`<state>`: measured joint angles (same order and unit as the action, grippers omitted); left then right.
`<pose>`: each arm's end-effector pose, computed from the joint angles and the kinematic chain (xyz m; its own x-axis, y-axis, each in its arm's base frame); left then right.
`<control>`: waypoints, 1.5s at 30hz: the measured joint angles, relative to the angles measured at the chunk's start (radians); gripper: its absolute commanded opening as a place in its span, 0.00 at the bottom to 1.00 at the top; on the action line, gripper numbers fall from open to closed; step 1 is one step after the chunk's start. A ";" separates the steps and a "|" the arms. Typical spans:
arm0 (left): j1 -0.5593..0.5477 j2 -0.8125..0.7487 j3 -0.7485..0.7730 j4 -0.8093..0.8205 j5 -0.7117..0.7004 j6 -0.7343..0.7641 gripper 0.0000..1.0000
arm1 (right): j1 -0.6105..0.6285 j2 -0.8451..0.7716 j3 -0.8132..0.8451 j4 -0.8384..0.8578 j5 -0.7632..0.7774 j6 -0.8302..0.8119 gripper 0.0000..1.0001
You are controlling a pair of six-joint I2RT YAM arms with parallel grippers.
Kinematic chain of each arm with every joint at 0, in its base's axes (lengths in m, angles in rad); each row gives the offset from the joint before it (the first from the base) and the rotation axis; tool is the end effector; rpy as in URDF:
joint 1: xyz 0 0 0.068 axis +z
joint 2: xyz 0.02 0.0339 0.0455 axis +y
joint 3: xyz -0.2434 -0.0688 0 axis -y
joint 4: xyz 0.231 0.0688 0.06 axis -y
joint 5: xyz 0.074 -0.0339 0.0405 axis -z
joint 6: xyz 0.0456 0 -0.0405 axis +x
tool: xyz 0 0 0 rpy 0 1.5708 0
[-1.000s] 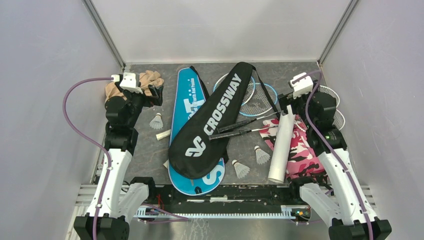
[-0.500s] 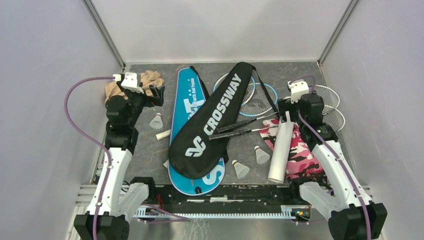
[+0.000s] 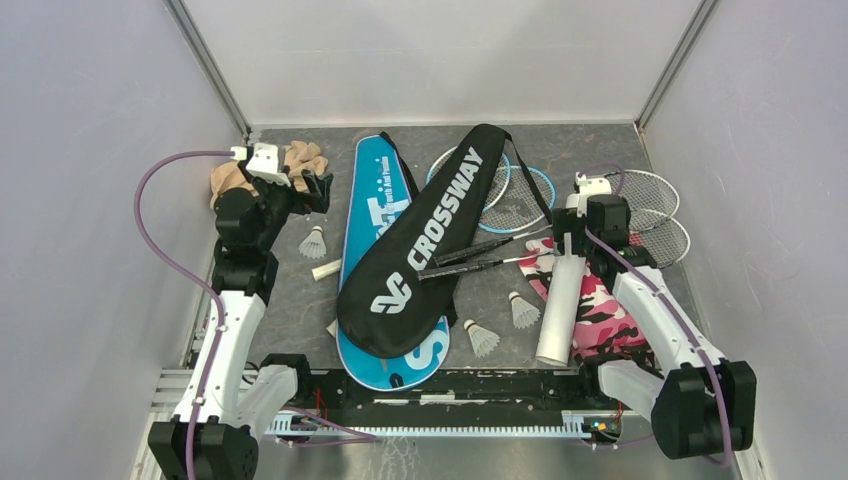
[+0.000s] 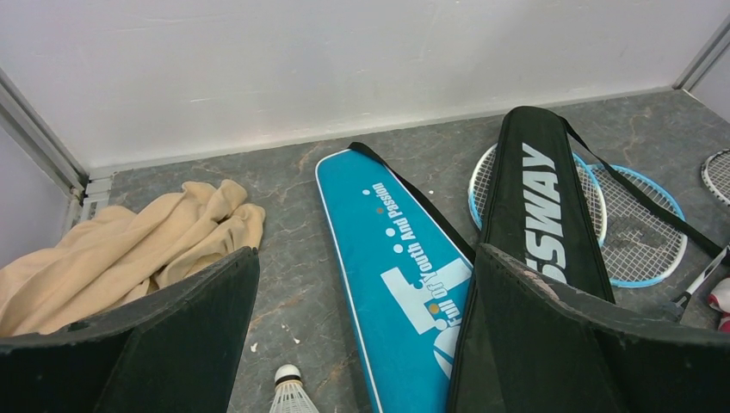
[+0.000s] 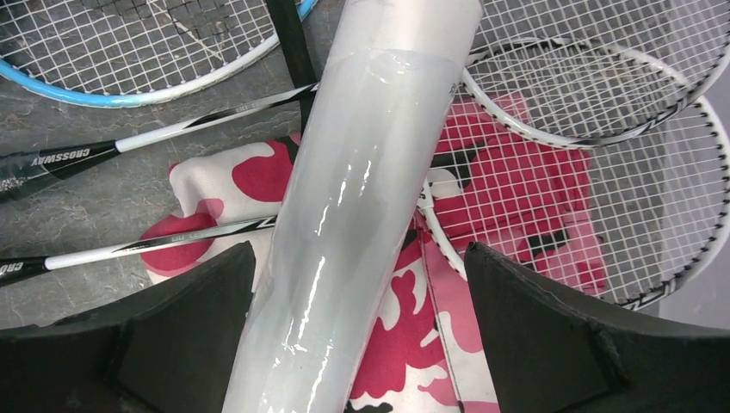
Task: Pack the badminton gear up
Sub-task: Open the lid of the shuttle tube.
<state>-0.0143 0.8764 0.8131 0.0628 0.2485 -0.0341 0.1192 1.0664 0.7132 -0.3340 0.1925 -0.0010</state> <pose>0.2166 -0.0143 0.3457 -0.0094 -0.0329 -0.9994 0.2596 0.9651 -0.0342 0.2311 0.0189 0.2276 -0.6299 -0.0764 -0.7729 0.0295 0.9921 -0.1221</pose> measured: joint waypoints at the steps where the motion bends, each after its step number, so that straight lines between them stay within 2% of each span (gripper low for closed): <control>1: 0.000 0.002 0.000 0.000 0.001 0.000 1.00 | -0.003 0.006 -0.002 0.005 -0.001 0.007 0.98; 15: 0.000 0.021 -0.002 0.001 0.034 0.000 1.00 | -0.089 0.169 -0.025 0.042 -0.125 0.086 0.98; 20: 0.000 0.030 -0.003 0.001 0.043 0.000 1.00 | -0.095 0.207 -0.025 0.044 -0.163 0.092 0.94; 23: 0.000 0.032 -0.003 0.002 0.043 0.000 1.00 | -0.097 0.230 -0.025 0.048 -0.177 0.091 0.88; 34: 0.000 0.041 -0.003 -0.002 0.065 0.001 1.00 | -0.103 0.272 0.019 0.034 -0.284 0.090 0.52; 40: 0.000 0.064 0.015 -0.041 0.137 0.010 1.00 | -0.096 0.264 0.109 -0.011 -0.418 0.074 0.38; 45: 0.000 0.117 0.133 -0.149 0.227 0.048 1.00 | -0.047 0.261 0.266 -0.075 -0.494 0.025 0.33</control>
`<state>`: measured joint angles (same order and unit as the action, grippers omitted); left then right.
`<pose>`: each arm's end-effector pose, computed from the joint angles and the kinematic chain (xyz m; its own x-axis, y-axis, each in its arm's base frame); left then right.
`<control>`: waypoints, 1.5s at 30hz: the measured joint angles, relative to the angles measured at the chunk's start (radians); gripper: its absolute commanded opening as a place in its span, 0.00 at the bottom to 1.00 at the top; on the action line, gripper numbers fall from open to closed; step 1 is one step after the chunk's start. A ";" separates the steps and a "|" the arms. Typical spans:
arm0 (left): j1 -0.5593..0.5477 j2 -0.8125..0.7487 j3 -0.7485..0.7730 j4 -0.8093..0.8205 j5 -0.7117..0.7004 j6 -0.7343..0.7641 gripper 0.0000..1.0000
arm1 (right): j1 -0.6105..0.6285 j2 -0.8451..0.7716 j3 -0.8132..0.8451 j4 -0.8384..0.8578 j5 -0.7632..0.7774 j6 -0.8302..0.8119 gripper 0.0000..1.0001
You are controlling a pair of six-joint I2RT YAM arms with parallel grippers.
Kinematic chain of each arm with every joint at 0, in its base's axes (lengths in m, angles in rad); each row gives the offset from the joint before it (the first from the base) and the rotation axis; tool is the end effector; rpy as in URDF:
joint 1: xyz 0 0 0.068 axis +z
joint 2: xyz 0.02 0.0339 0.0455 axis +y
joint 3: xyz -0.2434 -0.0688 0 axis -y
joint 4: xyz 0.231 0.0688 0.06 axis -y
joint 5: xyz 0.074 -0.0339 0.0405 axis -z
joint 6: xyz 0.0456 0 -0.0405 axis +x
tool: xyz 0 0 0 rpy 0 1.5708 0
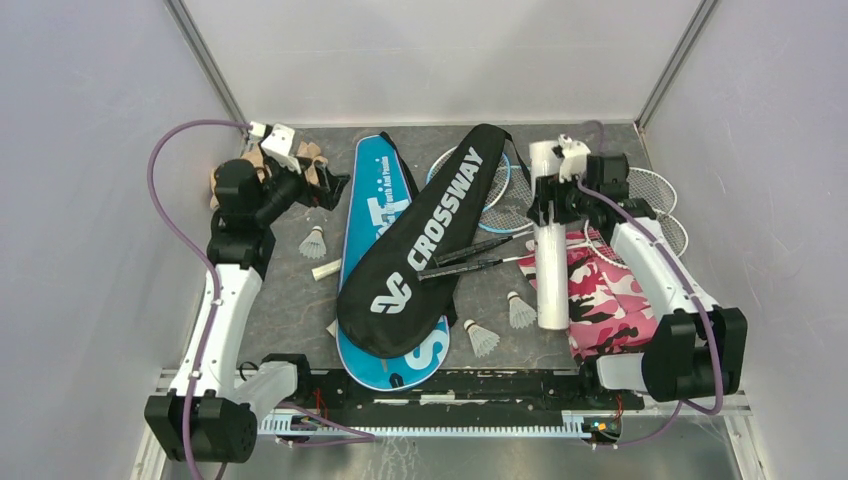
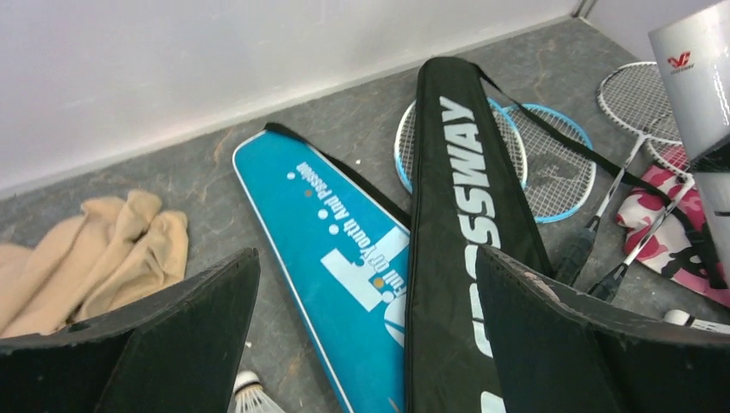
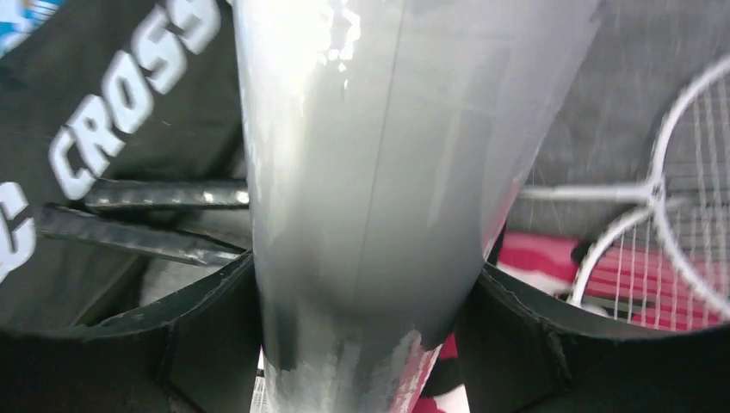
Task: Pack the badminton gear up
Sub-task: Open the lid of the shuttle tube.
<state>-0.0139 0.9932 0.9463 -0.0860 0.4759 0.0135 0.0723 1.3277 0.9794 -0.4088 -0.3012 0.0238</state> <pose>0.2339 -0.0241 0.3513 -0.1262 0.0138 -0.9919 0.4682 0.8824 -0.0473 0.2827 0.0340 0.2466 -0.6916 -0.0273 -0.7218 -0.2677 0.9378 0.2210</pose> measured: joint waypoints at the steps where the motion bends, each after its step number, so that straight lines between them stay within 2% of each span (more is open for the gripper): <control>1: 0.000 0.013 0.028 -0.019 0.010 0.003 1.00 | 0.014 0.000 0.035 -0.013 -0.013 -0.015 0.32; 7: 0.000 0.089 0.190 -0.143 0.084 0.052 1.00 | 0.083 0.000 0.280 -0.119 -0.053 -0.129 0.27; 15: -0.010 0.145 0.252 -0.251 0.139 0.075 1.00 | 0.182 0.047 0.478 -0.259 -0.042 -0.369 0.25; 20: -0.084 0.203 0.348 -0.340 0.143 0.110 1.00 | 0.259 0.079 0.476 -0.344 -0.031 -0.543 0.25; 28: -0.326 0.259 0.468 -0.502 0.159 0.266 0.99 | 0.346 0.080 0.371 -0.400 -0.043 -0.769 0.25; 33: -0.414 0.282 0.506 -0.576 0.250 0.355 0.88 | 0.360 0.080 0.338 -0.421 -0.107 -0.848 0.23; 38: -0.465 0.318 0.516 -0.603 0.336 0.424 0.81 | 0.361 0.080 0.310 -0.415 -0.171 -0.887 0.22; 45: -0.514 0.364 0.505 -0.605 0.385 0.484 0.71 | 0.362 0.080 0.275 -0.397 -0.237 -0.902 0.20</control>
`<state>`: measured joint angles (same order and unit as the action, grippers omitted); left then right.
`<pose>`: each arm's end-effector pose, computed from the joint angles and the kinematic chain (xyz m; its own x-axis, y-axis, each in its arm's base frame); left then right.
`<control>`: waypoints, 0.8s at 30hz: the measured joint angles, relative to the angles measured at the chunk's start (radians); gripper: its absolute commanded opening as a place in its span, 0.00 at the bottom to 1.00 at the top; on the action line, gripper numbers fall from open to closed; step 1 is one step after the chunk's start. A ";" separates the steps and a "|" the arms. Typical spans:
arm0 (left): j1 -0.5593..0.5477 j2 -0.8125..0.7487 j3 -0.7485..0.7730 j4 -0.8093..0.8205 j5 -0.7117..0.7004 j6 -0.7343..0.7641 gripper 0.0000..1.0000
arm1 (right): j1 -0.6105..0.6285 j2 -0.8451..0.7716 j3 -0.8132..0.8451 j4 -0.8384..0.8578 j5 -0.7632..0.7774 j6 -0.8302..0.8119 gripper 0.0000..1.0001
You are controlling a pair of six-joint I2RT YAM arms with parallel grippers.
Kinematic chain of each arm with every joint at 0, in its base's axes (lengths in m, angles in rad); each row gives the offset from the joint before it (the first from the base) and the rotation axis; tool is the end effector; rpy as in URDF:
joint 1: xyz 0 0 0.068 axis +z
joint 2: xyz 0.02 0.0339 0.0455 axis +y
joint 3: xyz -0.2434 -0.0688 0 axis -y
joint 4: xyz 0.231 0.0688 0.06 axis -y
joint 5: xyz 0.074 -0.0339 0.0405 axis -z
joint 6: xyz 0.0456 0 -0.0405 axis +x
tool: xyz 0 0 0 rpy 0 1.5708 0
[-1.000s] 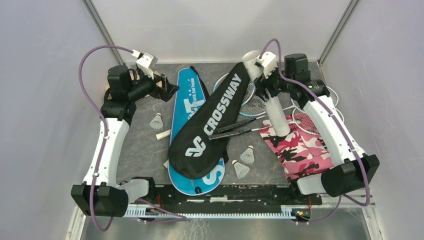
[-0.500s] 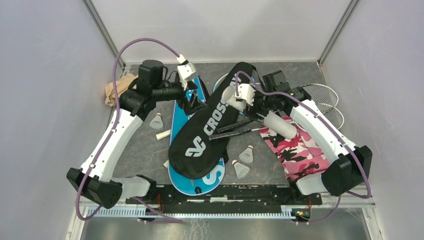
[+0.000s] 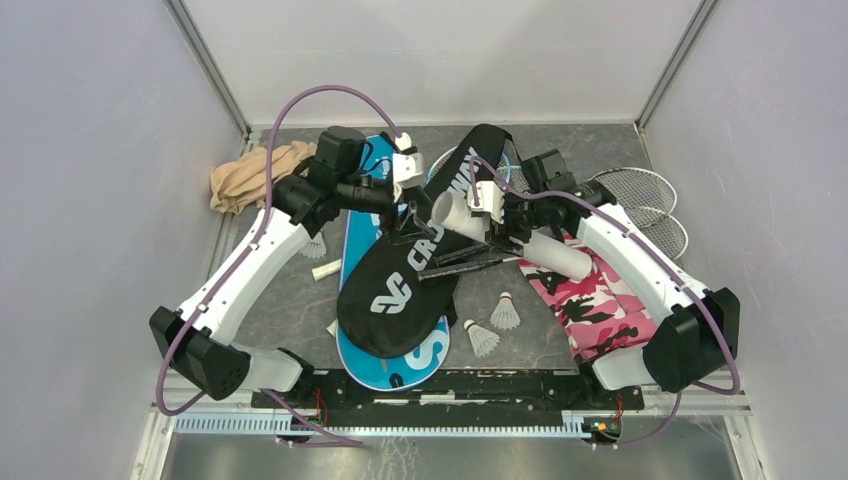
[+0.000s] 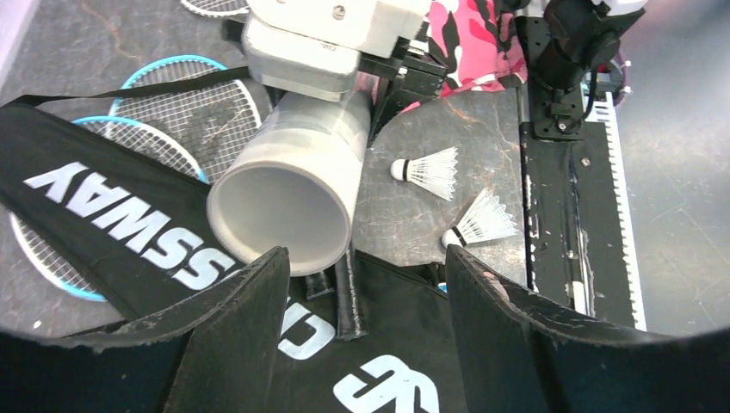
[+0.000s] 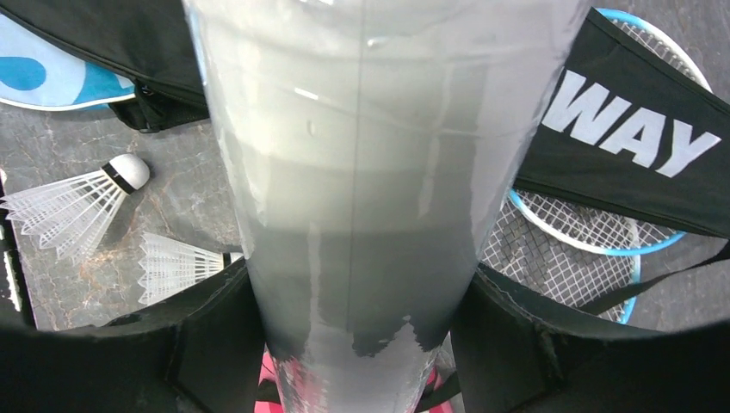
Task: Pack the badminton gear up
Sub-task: Open the lid of the shuttle tube.
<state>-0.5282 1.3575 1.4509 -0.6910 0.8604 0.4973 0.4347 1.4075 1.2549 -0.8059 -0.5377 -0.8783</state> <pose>0.2232 -0.1703 0.3743 -0.0121 0.3673 -0.9300 0.9964 0.0822 0.0195 0.2468 0.1403 0.2852 0.0100 -0.7242 -0.6895 -0.9727 0.1530 -0.1748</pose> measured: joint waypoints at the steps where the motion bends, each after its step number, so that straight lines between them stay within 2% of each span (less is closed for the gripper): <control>1: -0.005 0.000 -0.010 0.008 0.006 0.002 0.70 | 0.000 0.000 -0.003 0.001 -0.008 -0.001 0.20; 8: -0.035 0.000 -0.087 0.058 0.031 0.010 0.58 | 0.000 0.000 -0.010 0.004 -0.040 -0.001 0.18; 14: -0.046 0.002 -0.145 0.114 0.033 0.010 0.42 | 0.000 -0.003 -0.031 0.007 -0.056 -0.003 0.17; 17: -0.046 0.002 -0.161 0.138 0.033 0.011 0.16 | 0.000 -0.008 -0.044 0.008 -0.060 -0.011 0.16; 19: -0.045 0.003 -0.165 0.151 0.032 0.017 0.03 | 0.001 -0.016 -0.053 0.008 -0.064 -0.019 0.15; 24: -0.048 0.004 -0.167 0.148 0.049 0.048 0.02 | 0.002 -0.028 -0.063 0.003 -0.064 -0.033 0.14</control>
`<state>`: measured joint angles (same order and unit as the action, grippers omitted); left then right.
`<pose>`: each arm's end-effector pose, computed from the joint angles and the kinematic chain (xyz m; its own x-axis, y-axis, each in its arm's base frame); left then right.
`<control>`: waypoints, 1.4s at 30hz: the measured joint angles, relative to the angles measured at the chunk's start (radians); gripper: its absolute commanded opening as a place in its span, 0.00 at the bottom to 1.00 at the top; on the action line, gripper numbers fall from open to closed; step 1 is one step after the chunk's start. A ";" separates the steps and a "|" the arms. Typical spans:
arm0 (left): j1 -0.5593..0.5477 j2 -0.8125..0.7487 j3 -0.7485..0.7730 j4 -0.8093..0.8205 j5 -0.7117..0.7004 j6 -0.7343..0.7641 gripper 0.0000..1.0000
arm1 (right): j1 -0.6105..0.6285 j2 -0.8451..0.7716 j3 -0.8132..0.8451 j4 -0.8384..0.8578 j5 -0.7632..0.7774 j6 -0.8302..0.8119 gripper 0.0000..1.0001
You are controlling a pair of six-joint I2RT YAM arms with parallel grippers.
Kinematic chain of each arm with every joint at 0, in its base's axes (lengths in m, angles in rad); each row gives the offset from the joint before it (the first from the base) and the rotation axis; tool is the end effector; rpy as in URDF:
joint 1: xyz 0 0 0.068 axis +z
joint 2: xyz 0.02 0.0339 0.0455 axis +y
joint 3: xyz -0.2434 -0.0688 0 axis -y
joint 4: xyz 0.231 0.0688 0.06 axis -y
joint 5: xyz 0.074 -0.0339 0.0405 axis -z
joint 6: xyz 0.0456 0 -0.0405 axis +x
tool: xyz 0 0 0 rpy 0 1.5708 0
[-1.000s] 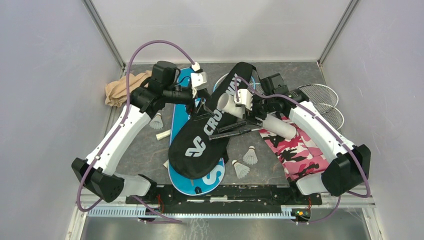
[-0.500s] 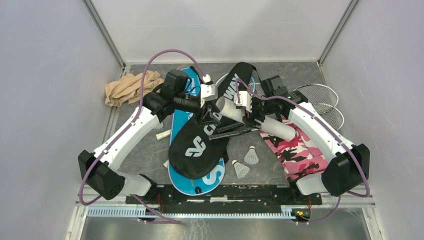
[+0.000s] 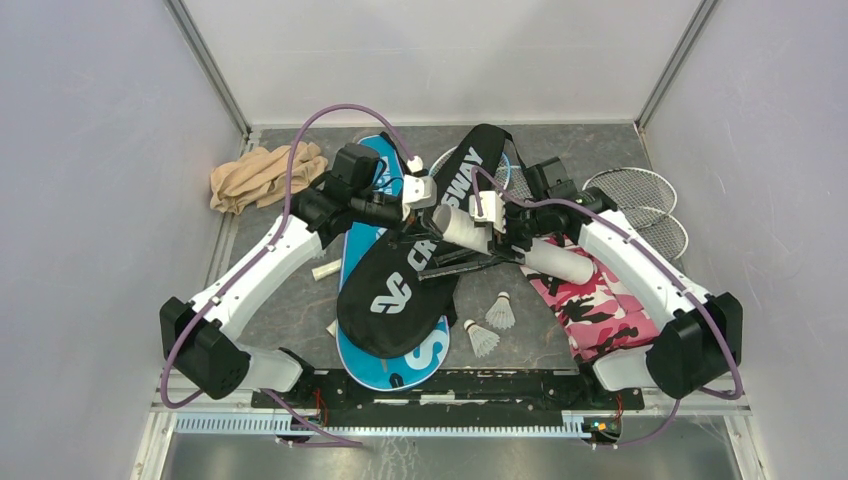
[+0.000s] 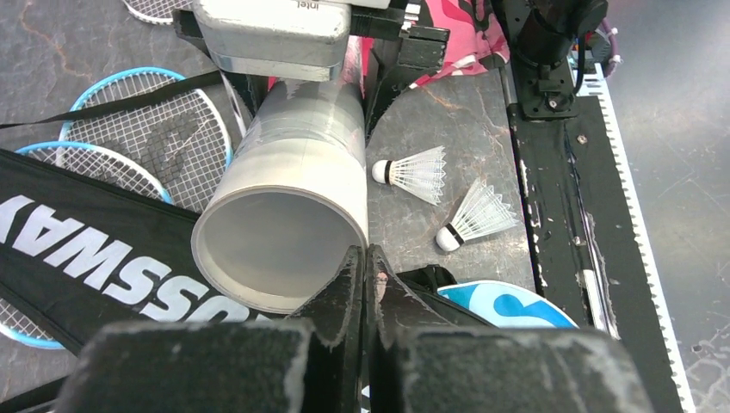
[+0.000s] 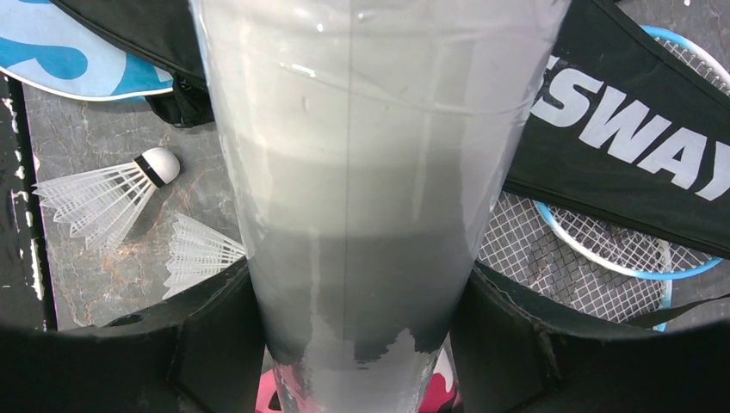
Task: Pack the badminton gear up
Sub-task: Open the lid of the shuttle tube, then place the lid at the center of the board.
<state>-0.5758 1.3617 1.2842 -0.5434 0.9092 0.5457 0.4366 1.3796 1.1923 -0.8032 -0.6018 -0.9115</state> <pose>0.2215 -0.1867 0.3342 0.0359 0.3569 -0.9335 0.9993 -0.0226 0.0298 0.2365 0.1389 0.2751 0.0336 -0.7033 -0.7101 -0.9848 0.0977 -0.1433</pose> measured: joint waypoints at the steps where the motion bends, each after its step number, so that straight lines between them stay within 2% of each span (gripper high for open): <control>1: 0.000 0.000 0.000 -0.009 0.013 0.017 0.02 | 0.000 -0.002 -0.001 -0.003 0.000 -0.004 0.14; 12: 0.004 -0.016 -0.001 -0.119 0.099 0.129 0.02 | 0.014 -0.079 -0.024 -0.057 0.029 -0.072 0.08; 22: 0.102 -0.057 0.015 -0.241 0.137 0.148 0.02 | 0.004 -0.129 -0.032 -0.066 0.124 -0.071 0.03; 27: 0.127 -0.080 0.002 -0.255 -0.036 0.171 0.02 | 0.004 -0.129 -0.032 -0.043 0.186 -0.020 0.04; 35: 0.126 -0.028 -0.167 -0.264 -0.408 0.201 0.02 | 0.004 -0.131 -0.031 -0.018 0.192 0.035 0.04; 38: 0.120 0.015 -0.231 -0.241 -0.502 0.200 0.03 | 0.004 -0.132 -0.031 -0.011 0.189 0.045 0.04; 42: 0.099 0.042 -0.294 -0.204 -0.562 0.198 0.08 | 0.004 -0.132 -0.031 -0.001 0.189 0.052 0.04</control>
<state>-0.4767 1.4040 0.9901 -0.7479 0.3473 0.7437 0.4404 1.2480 1.1614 -0.8043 -0.4126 -0.8593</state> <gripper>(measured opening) 0.049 0.712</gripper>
